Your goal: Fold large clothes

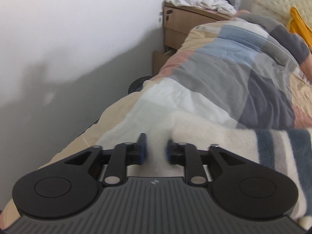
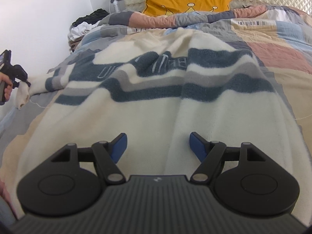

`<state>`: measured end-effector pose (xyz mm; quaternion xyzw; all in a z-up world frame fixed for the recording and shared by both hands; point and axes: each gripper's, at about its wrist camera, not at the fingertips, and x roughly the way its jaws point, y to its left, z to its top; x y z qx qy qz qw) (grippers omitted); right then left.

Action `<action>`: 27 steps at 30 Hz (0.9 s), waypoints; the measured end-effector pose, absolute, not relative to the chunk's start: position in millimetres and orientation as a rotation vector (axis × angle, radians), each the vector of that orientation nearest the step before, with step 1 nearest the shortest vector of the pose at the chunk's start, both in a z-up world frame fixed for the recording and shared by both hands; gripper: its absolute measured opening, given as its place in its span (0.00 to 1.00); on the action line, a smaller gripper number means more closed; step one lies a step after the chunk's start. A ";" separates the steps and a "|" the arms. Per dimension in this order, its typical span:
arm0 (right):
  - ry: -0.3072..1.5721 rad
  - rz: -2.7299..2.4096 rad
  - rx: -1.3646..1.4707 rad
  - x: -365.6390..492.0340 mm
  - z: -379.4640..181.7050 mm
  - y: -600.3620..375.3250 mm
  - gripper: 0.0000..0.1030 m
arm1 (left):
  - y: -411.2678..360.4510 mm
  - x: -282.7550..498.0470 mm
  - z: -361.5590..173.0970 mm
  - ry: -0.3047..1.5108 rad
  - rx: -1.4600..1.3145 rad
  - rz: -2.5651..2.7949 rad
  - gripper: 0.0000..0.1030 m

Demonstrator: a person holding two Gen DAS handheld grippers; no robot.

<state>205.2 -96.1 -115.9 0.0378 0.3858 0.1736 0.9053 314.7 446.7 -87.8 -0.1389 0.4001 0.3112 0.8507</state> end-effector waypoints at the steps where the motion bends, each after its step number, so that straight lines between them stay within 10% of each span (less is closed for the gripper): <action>1: 0.796 0.359 0.080 205.2 -115.8 -96.0 0.72 | 442.0 315.3 -85.3 0.850 -0.279 0.647 0.53; 8: 0.763 0.328 0.022 200.9 -110.0 -97.5 0.70 | 389.8 276.6 -41.0 0.806 -0.203 0.556 0.67; 27: 0.874 0.271 -0.160 170.9 -117.4 -110.5 0.65 | 109.5 177.4 35.9 0.784 -0.152 0.084 0.68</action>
